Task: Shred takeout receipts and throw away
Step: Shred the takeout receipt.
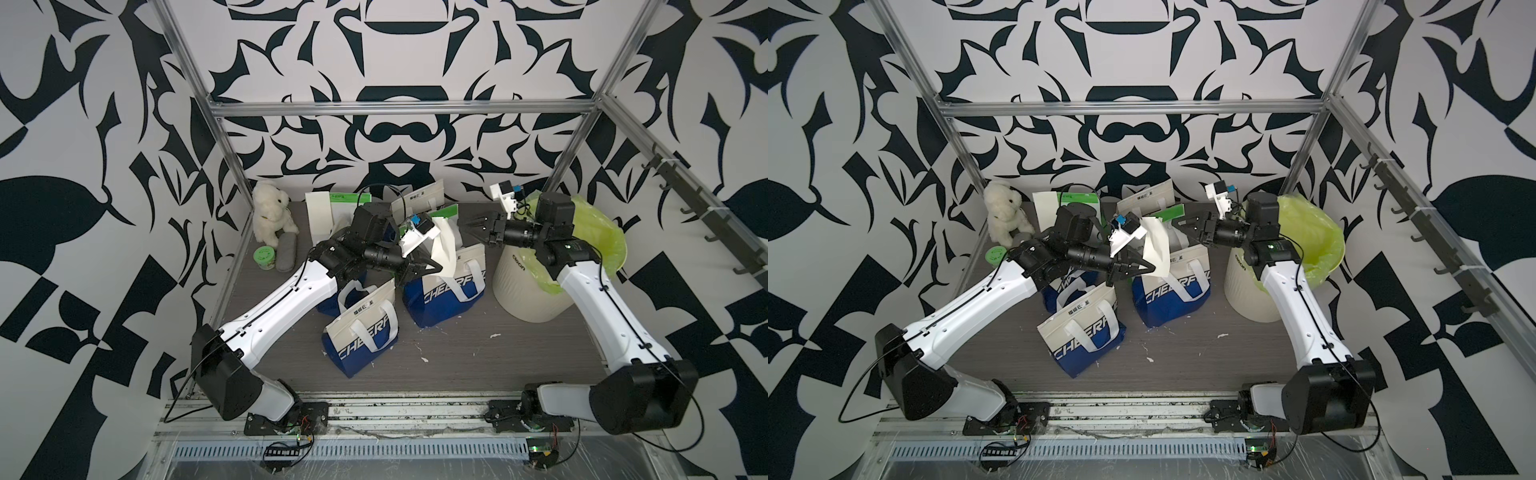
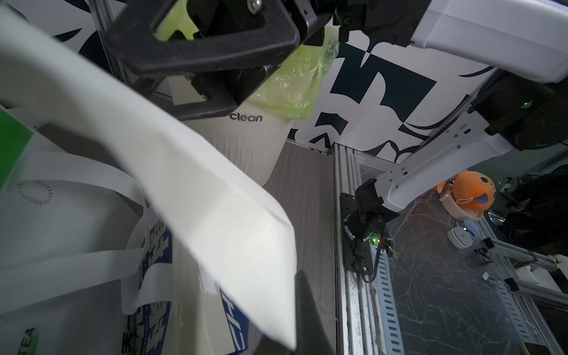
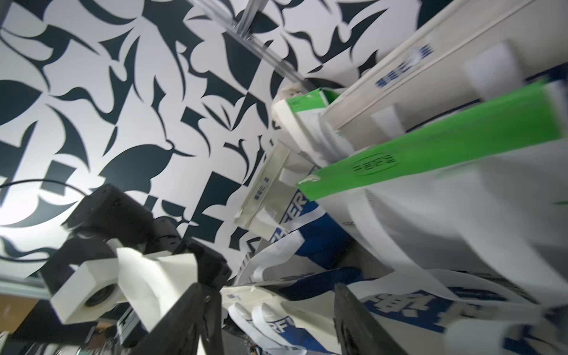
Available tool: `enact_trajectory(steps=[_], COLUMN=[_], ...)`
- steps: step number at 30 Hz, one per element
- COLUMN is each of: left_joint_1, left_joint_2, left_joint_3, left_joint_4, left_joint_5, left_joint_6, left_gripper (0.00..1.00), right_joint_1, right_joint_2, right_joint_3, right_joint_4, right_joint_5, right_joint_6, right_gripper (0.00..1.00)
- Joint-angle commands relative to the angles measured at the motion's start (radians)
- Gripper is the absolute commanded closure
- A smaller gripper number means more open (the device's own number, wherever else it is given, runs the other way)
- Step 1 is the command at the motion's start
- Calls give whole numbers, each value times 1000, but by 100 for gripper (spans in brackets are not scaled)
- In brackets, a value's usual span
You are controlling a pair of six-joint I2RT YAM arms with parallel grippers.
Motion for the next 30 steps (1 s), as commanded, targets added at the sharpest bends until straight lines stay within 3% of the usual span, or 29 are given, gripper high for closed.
enact_trajectory(steps=[1,4,7,11,12,13,15,16,18,20,22,26,30], left_joint_1=[1,1,2,0,2,1,1,1,1,0,4,6,6], left_joint_2=[-5,3,7,2,-1,-5,-18,-29,-74,-125,-149,-102,-45], left_joint_3=[-7,6,15,14,13,11,6,1,-35,-86,-100,23,101], left_joint_4=[25,20,15,6,3,3,6,13,69,132,140,-12,-34], left_joint_5=[40,32,20,-9,-22,-47,-143,-192,-336,-385,-305,-76,3], left_joint_6=[13,8,4,6,7,7,6,8,-29,-43,-18,77,92], left_gripper=[100,100,100,100,100,90,25,0,0,0,1,1,6], right_joint_1=[57,88,99,107,107,107,108,110,112,112,113,116,130], right_joint_2=[-50,-45,-44,-44,-50,-54,-71,-81,-115,-150,-178,-200,-220], right_joint_3=[36,38,42,53,58,63,104,124,140,130,108,43,-41], right_joint_4=[99,101,99,82,68,43,-110,-180,-277,-291,-285,-243,-162], right_joint_5=[-121,-125,-123,-125,-114,-98,-1,50,149,173,165,140,88], right_joint_6=[-27,-36,-35,-30,-35,-47,-153,-212,-323,-381,-423,-453,-475], right_gripper=[34,38,53,98,100,100,100,100,100,100,100,100,100])
